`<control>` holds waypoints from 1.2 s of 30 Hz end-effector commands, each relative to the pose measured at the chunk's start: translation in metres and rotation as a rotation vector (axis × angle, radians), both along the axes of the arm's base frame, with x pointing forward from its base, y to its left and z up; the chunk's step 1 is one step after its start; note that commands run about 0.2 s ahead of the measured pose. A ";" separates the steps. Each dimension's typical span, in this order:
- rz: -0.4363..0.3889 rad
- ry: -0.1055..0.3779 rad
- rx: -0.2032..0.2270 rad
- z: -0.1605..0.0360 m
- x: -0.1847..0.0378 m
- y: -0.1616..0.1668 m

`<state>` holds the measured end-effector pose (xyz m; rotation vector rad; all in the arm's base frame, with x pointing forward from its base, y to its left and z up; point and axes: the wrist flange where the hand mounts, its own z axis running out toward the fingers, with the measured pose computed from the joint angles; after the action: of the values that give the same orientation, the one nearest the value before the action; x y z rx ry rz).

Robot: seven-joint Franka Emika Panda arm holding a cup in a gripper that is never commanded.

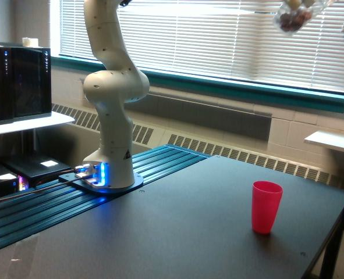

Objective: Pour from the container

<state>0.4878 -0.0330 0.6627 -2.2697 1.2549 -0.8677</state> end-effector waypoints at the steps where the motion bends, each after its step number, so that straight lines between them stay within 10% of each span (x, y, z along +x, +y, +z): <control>1: -0.073 0.082 0.023 -0.021 -0.002 0.000; 12: -0.128 0.117 -0.022 -0.033 -0.007 0.002; 19: -0.165 0.158 0.038 -0.065 -0.009 0.010; 25: -0.161 0.229 -0.049 -0.084 -0.009 0.027; 31: -0.256 0.154 0.193 -0.073 -0.009 0.013; 36: -0.252 0.250 0.038 -0.075 -0.009 0.024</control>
<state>0.4793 -0.0142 0.5775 -2.2913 1.5982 -0.6464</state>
